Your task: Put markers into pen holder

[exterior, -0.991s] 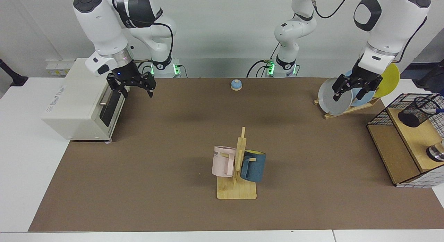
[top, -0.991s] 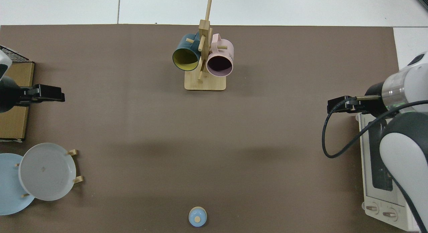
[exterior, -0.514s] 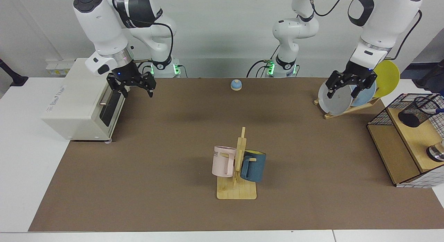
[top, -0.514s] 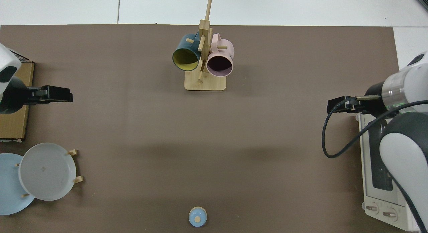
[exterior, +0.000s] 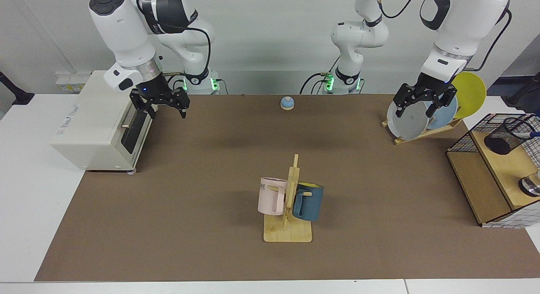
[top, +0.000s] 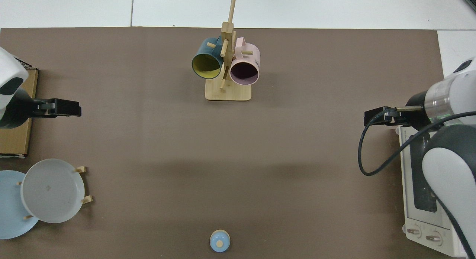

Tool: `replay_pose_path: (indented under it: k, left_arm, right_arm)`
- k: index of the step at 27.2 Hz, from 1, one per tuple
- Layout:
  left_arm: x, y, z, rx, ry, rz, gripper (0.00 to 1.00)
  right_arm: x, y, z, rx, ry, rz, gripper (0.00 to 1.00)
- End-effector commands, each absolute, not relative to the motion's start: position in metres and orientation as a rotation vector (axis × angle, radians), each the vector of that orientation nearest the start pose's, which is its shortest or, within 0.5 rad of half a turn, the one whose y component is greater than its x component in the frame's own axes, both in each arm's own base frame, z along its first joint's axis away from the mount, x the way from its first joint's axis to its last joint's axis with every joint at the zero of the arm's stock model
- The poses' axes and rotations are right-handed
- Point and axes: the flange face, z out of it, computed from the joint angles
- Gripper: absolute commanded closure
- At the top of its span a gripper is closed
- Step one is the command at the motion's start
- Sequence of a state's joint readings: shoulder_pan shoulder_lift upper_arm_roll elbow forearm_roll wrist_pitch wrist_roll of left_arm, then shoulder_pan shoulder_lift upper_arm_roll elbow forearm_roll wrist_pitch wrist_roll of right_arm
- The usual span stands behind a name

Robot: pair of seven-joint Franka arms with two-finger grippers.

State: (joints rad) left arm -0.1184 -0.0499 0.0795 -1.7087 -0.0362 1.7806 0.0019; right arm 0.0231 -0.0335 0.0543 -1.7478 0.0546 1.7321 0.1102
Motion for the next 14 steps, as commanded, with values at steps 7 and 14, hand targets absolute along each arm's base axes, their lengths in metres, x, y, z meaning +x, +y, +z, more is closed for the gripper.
replay_pose_path:
  k: [7,14]
  left_arm:
    - [0.5492,-0.0162,0.5974,-3.125,0.237,-0.115,0.00]
    - [0.5488,-0.0127,0.5956,-3.115,0.326,-0.105,0.00]
  right_arm:
    - [0.5499,0.0466,0.5755,-3.074,0.039,-0.011,0.00]
    - [0.5500,0.0458,0.5755,-3.075,0.039,-0.011,0.00]
